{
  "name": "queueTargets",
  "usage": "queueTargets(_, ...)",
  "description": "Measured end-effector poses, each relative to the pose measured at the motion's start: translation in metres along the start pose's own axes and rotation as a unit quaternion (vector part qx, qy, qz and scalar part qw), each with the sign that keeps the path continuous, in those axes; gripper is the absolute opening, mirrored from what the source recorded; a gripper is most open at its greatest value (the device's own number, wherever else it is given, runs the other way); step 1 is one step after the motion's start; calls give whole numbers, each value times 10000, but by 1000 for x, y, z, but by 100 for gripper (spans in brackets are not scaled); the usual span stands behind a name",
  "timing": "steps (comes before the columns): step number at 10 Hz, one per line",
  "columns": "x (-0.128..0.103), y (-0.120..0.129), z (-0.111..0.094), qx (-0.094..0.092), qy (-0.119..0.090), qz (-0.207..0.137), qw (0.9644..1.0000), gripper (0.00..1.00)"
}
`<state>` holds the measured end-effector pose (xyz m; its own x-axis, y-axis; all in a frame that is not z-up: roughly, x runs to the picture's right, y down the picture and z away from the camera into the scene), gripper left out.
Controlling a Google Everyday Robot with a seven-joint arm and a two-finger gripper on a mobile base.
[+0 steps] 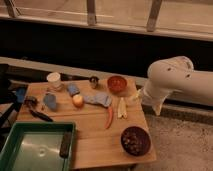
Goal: Place towel in red bowl
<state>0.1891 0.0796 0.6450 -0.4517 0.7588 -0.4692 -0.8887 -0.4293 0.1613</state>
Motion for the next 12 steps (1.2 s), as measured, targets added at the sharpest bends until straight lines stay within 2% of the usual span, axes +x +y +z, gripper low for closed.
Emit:
queueTargets(2,0,0,0,-3,-3,-3,10000,78)
queueTargets(4,0,1,-1,44,-112,-33,9999,78)
queueTargets(5,0,2,-2,51,-194,-80,9998,78)
queueTargets(7,-11,9,-15,35,-494,-219,9985,78)
queueTargets(9,-27,41,-26,-1,-767,-426,9961,78)
queueTargets(12,-40,89,-24,-52,-888,-662,9938,78)
